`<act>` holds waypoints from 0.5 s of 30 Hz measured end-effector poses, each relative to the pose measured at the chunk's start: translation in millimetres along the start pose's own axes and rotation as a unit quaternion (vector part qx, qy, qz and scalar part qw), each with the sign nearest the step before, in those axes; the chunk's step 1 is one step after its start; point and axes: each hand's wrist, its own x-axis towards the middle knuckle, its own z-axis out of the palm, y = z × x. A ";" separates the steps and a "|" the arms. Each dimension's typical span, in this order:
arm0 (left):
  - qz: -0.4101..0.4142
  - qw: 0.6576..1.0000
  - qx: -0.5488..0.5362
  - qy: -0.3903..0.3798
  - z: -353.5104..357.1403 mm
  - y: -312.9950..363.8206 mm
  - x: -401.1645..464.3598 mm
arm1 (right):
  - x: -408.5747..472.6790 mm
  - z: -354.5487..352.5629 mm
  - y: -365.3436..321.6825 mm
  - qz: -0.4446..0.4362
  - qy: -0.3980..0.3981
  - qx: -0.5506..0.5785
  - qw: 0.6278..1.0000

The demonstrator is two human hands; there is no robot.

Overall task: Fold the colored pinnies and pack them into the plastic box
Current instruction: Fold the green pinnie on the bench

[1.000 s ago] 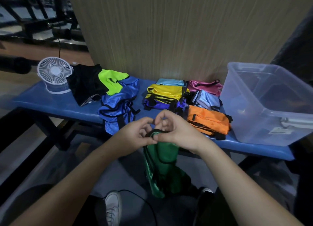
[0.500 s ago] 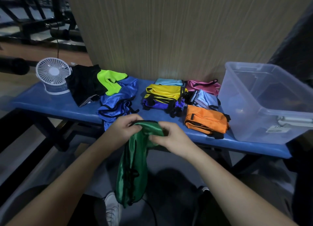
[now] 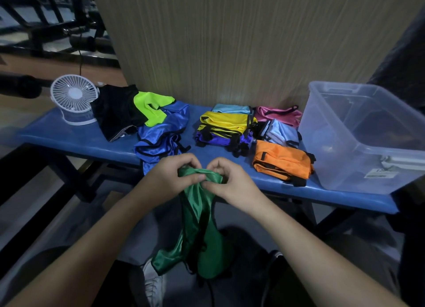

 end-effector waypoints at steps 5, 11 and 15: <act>0.000 1.000 0.001 -0.005 -3.5 10.0 -3.2 | -2.9 1.6 5.2 0.032 -0.064 -0.085 0.994; 0.006 0.999 0.028 0.020 -17.6 25.0 -3.1 | -4.5 14.1 14.0 0.055 -0.075 -0.143 0.985; 0.010 0.998 0.057 0.035 -34.9 35.5 -0.2 | -4.8 16.4 18.1 0.054 -0.079 -0.156 0.983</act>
